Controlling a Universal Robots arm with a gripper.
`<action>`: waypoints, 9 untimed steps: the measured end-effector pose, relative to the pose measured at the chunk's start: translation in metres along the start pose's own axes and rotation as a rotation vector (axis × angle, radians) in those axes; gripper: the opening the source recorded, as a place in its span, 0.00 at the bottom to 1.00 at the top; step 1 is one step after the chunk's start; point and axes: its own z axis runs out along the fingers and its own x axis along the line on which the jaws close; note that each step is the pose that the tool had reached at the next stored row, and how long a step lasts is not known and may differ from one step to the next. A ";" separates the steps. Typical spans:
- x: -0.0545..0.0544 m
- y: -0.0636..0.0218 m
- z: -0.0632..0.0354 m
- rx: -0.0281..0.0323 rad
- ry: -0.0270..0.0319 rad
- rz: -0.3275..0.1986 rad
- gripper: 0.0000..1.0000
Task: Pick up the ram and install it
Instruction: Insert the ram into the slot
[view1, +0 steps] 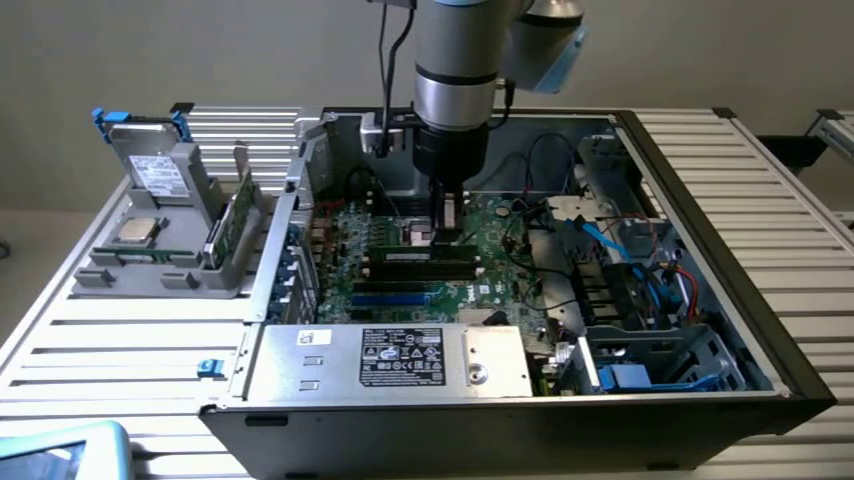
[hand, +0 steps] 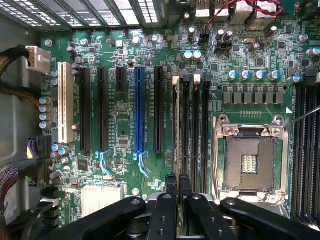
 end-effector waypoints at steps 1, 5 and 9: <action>0.000 0.0000 0.0005 0.0009 0.0035 0.000 0.14; -0.001 -0.0001 0.0034 0.0033 -0.0146 0.000 0.14; -0.001 -0.0001 0.0089 0.0037 -0.0214 0.000 0.14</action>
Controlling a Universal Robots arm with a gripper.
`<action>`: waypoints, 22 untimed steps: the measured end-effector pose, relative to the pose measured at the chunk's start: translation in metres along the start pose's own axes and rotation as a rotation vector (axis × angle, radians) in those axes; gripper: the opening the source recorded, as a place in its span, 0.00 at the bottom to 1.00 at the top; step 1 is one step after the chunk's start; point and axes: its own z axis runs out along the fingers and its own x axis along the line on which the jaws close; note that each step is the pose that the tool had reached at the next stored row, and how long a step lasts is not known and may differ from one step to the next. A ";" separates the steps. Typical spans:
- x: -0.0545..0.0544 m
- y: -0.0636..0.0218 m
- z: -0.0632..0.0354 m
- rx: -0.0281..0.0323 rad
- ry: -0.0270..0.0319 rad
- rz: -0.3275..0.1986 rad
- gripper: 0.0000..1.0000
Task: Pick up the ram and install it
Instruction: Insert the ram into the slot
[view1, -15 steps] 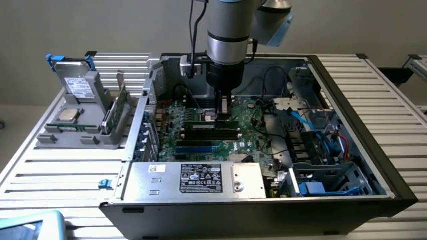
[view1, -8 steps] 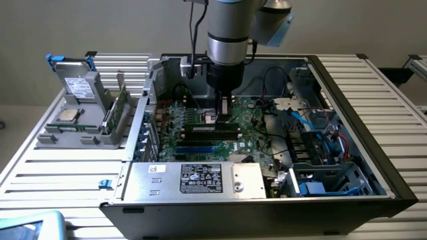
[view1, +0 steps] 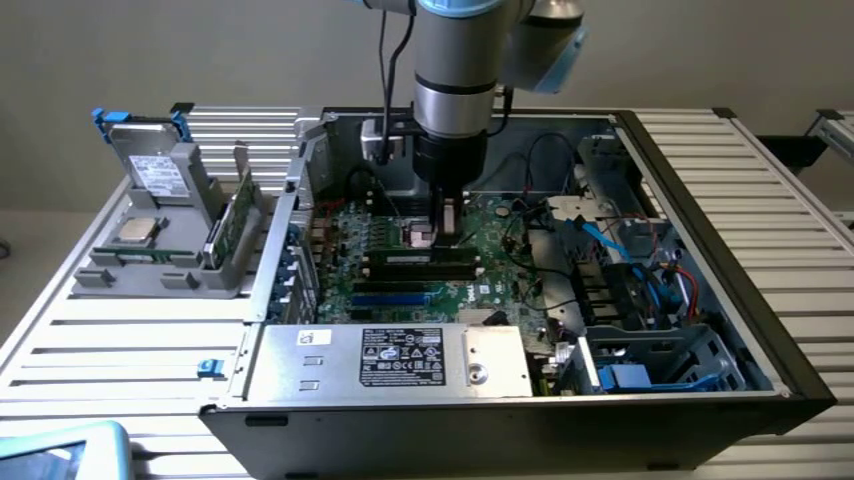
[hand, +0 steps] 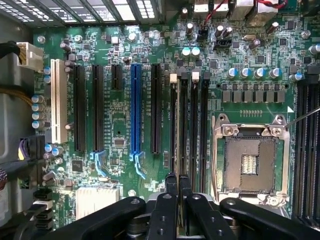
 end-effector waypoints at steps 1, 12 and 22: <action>0.000 0.0000 0.0011 0.0000 0.0000 0.000 0.14; 0.002 0.0005 0.0049 -0.0001 0.0002 -0.001 0.14; 0.002 0.0005 0.0069 0.0000 0.0001 -0.001 0.14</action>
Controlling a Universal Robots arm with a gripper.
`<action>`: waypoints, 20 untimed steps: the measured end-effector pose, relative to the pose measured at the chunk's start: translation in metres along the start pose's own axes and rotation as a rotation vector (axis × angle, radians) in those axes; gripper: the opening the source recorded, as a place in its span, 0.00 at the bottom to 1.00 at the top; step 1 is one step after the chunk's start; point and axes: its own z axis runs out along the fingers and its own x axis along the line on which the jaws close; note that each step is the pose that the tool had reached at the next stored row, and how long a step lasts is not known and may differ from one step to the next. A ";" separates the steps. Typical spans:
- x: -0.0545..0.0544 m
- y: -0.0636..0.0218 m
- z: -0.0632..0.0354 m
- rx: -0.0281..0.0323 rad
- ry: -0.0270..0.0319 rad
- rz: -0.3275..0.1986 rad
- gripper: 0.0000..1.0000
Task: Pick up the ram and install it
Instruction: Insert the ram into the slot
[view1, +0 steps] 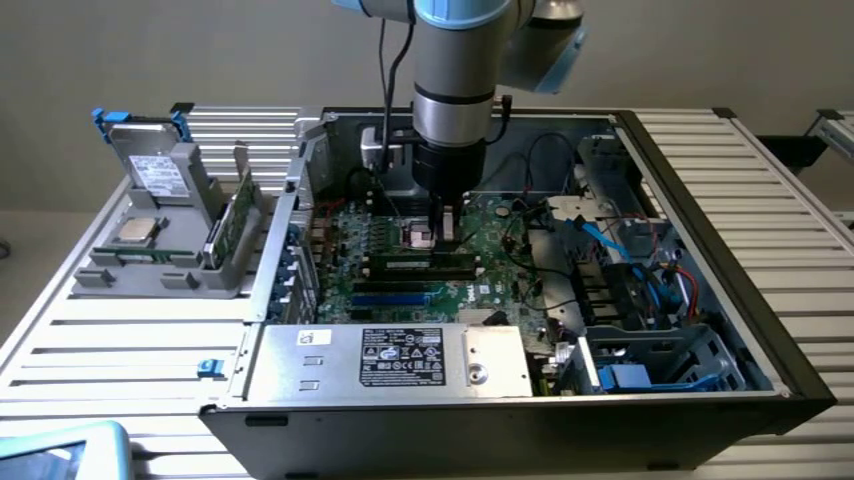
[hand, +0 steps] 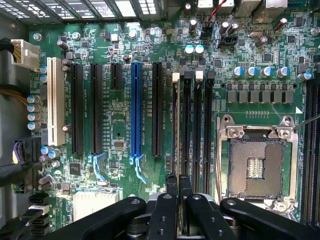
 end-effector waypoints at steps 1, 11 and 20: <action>0.000 0.0000 0.0001 0.0001 -0.0002 0.000 0.14; 0.001 0.0006 0.0016 0.0013 -0.0002 0.000 0.14; 0.001 0.0019 0.0030 0.0063 -0.0003 0.006 0.14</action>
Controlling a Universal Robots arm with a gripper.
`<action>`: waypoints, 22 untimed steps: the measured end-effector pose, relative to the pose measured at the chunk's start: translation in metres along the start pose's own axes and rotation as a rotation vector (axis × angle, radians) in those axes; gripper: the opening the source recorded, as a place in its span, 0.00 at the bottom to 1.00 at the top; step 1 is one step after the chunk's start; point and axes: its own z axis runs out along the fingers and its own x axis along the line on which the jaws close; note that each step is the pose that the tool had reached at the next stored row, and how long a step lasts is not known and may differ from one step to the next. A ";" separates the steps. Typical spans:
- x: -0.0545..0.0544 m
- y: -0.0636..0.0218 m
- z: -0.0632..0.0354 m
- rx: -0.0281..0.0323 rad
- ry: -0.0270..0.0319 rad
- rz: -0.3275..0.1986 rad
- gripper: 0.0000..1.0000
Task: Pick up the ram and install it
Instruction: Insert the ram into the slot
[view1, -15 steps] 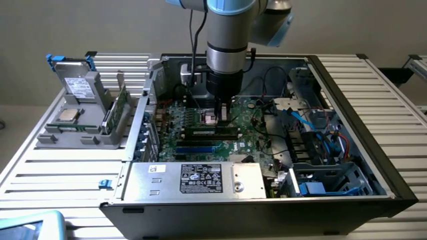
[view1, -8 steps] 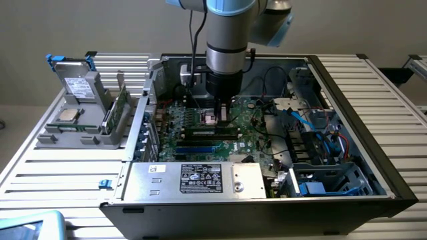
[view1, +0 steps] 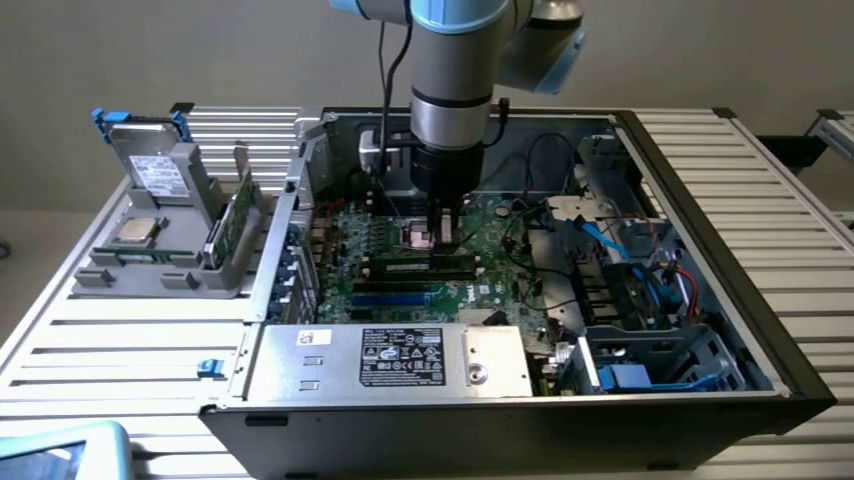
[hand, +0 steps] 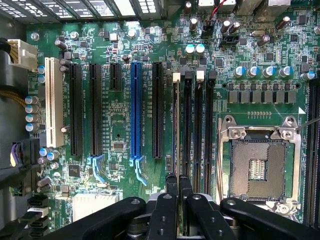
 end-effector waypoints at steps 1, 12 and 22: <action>0.000 0.0001 0.0000 0.0002 0.0000 0.001 0.14; 0.000 0.0011 0.0032 0.0080 0.0000 0.005 0.14; 0.000 0.0014 0.0035 0.0076 -0.0001 0.005 0.15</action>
